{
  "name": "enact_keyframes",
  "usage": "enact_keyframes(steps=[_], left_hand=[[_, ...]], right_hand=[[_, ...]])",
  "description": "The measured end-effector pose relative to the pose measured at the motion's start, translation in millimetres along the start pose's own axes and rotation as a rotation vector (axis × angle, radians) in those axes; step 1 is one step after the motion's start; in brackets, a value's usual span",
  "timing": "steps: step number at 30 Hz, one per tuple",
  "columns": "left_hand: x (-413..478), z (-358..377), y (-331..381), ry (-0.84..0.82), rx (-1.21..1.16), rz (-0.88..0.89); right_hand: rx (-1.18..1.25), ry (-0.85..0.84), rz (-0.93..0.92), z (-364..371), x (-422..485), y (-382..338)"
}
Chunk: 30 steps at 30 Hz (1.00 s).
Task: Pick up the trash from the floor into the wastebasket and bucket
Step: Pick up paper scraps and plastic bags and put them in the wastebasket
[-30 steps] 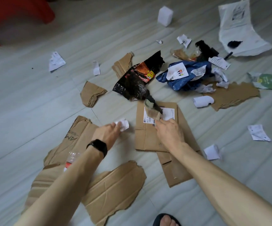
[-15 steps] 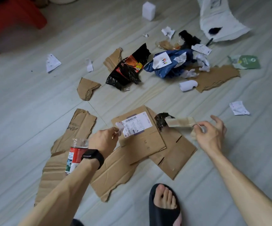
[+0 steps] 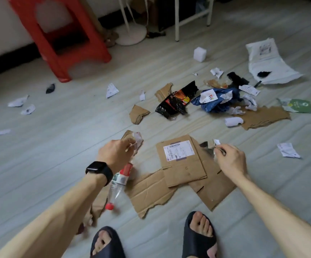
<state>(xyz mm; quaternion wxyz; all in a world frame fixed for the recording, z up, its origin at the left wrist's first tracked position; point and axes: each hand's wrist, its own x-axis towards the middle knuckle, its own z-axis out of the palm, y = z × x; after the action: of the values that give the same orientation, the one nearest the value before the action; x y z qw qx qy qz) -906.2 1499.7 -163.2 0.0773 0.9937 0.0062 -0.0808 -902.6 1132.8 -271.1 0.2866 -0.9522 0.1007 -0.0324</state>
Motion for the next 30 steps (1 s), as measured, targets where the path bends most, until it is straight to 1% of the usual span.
enact_keyframes(steps=[3,4,7,10,13,16,18,20,25,27,30], left_hand=[[-41.3,-68.7,-57.2,0.111,0.022,-0.093],[-49.7,-84.7,-69.9,0.128,0.029,-0.104],[-106.2,-140.9,-128.4,0.201,0.084,-0.208],[-159.5,-171.8,-182.6,0.254,0.120,-0.296],[-222.6,-185.0,-230.0,0.341,0.033,-0.412],[-276.7,-181.0,-267.8,0.488,-0.126,-0.549],[-308.8,-170.3,-291.1,0.527,-0.244,-0.638],[-350.5,-155.3,-320.1,0.544,-0.302,-0.760],[-439.4,-101.6,-370.3,0.455,-0.298,-1.025],[-468.3,-82.7,-382.2,0.407,-0.307,-1.102],[-498.8,-65.5,-385.2,0.354,-0.305,-1.180]], right_hand=[[0.068,-0.054,-0.254,-15.6,-4.7,-99.0],[0.088,-0.072,-0.311,-19.2,-7.4,-123.1],[0.202,-0.134,-0.546,-24.1,-28.3,-218.9],[0.231,-0.216,-0.716,-30.3,-53.4,-302.1],[0.228,-0.321,-0.844,-32.2,-88.8,-379.9],[0.241,-0.410,-0.922,-28.1,-122.2,-441.3],[0.280,-0.467,-0.975,-21.0,-144.3,-474.7],[0.338,-0.524,-1.001,-6.8,-175.2,-511.0],[0.518,-0.730,-1.012,27.2,-266.8,-572.7],[0.523,-0.816,-1.008,45.0,-305.2,-585.9],[0.455,-0.944,-1.030,75.6,-352.1,-598.5]])
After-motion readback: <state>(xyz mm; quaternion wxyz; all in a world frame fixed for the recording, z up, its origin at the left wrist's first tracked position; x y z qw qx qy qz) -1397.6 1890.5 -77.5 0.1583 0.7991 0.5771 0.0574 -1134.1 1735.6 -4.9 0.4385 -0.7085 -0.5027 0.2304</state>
